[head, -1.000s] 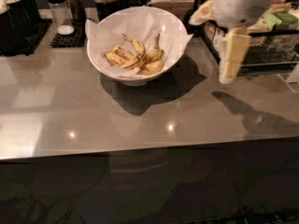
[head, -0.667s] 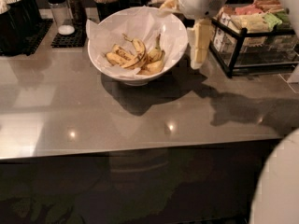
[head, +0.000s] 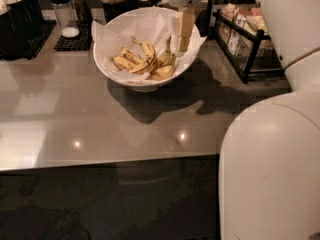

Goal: Pick banana from white bowl

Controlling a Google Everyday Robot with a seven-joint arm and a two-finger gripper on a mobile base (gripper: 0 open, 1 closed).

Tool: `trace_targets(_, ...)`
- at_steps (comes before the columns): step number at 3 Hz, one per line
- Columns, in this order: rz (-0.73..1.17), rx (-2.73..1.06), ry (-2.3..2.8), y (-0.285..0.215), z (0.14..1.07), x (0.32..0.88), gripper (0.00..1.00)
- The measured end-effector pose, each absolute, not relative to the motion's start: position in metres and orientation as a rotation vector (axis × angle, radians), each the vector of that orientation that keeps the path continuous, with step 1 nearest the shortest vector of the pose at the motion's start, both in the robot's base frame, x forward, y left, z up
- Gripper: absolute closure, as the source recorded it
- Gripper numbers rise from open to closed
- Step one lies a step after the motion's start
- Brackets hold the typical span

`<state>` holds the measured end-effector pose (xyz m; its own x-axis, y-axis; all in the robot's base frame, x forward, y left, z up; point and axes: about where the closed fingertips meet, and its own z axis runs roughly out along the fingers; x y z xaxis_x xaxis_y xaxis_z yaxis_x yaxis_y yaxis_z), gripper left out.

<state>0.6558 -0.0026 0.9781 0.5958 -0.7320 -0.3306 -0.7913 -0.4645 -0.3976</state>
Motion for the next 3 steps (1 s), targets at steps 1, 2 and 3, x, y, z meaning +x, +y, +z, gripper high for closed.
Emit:
trace_targets(1,0.149,-2.284,1.223,0.005,0.973,0.661,0.0)
trace_targets(2,0.21,-2.298,1.174,0.025,0.956,0.671,0.0)
trace_targets(3,0.279,-2.311,1.156,0.038,0.933,0.681,0.0)
